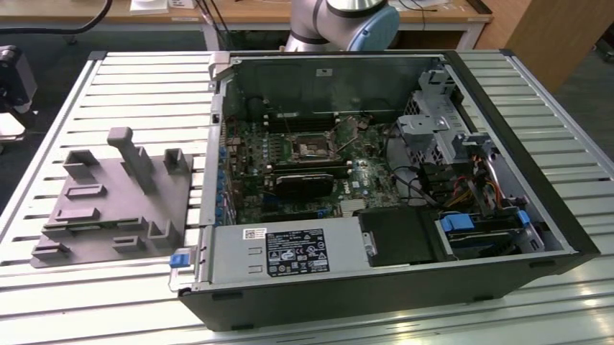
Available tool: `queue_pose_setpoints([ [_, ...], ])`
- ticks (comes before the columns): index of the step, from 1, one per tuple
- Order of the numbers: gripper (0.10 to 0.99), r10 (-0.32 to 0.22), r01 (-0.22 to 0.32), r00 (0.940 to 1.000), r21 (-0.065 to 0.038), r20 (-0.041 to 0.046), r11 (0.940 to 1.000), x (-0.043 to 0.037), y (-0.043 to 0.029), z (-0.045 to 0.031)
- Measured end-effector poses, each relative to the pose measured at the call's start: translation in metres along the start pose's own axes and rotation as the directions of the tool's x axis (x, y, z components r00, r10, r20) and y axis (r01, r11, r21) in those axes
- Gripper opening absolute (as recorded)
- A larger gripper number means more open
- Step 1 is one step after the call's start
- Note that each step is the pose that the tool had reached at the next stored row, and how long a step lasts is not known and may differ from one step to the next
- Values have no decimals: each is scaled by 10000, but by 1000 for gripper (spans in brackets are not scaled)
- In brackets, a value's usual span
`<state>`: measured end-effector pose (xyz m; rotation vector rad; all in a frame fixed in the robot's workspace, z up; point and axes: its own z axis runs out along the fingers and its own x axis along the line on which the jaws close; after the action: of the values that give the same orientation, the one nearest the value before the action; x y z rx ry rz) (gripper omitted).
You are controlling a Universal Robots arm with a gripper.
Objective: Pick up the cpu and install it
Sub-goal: 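Pick up the cpu and move it towards the insertion slot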
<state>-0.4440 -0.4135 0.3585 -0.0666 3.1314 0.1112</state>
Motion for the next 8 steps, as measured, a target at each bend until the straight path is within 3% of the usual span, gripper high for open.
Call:
queue_pose_setpoints([
  [8,529,0,0,10000,0,0,10000,-1,13,-73],
])
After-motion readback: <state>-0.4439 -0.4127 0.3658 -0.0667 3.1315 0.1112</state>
